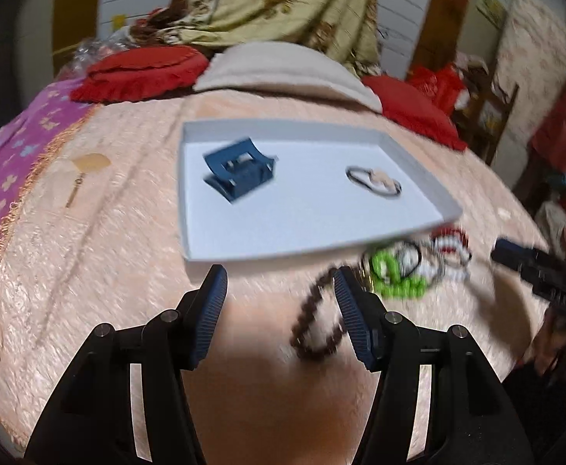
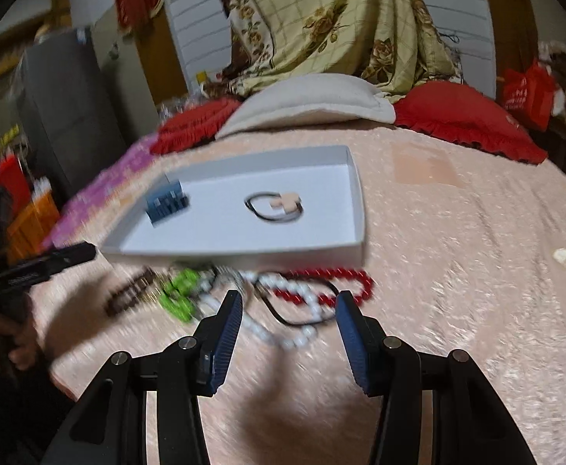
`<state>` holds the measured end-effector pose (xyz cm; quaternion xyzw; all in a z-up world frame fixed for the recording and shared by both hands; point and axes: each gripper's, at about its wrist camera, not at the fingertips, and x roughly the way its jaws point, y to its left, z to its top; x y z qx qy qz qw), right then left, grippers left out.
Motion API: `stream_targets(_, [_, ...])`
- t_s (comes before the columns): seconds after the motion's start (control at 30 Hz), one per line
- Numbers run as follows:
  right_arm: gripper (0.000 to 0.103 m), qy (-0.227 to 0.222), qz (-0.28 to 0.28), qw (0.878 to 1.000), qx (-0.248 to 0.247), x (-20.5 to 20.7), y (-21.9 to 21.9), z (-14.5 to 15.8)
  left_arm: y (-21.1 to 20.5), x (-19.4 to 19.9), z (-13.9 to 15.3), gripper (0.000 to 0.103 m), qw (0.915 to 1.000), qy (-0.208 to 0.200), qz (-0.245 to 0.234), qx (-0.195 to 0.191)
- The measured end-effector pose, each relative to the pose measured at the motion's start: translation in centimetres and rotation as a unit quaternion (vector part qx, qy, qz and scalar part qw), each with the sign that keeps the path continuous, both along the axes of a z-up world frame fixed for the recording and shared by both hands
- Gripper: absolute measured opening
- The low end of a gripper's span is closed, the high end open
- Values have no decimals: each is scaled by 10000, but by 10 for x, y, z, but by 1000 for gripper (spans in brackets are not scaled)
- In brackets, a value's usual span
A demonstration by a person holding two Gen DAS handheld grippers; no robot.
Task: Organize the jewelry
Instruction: 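Grasp the brown wooden bead bracelet with the left gripper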
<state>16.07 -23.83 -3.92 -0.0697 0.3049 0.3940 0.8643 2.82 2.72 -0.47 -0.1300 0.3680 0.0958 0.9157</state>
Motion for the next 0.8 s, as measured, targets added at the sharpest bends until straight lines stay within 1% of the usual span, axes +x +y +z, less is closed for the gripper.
stream_targets(0.07, [48,-107,-110,9999,-69,1,-5,-2,-9,8,-8,57,9996,204,-194,77])
stream_targets(0.13, [48,-64,-241,9997,34,6,-12,-3,-15,13,-14,57,9989,323,-278,198])
stream_targets(0.2, [48,9,-410,9990,178,12,-20,-2,-19,20,-19,56,9983,404,-312,297])
stream_targets(0.27, [48,118,-516,9981,322,17,-27,-1,-19,24,-23,56,9976,510,-338,310])
stream_targets(0.37, [48,236,-624,9968,429,21,-33,0,-19,32,-36,56,9956,799,-264,412])
stream_targets(0.5, [48,256,-676,9965,418,24,-35,0,-21,37,-39,56,9946,822,-242,580])
stream_targets(0.57, [48,241,-696,9967,351,23,-34,-1,-22,36,-38,45,9948,796,-310,564])
stream_targets(0.63, [48,229,-701,9969,284,23,-31,-2,-28,34,-37,17,9943,759,-493,565])
stream_targets(0.7, [48,221,-695,9970,240,23,-29,-3,-32,33,-37,8,9938,755,-585,571])
stream_targets(0.8, [48,213,-726,9970,165,23,-28,-5,-33,31,-36,7,9938,741,-667,483])
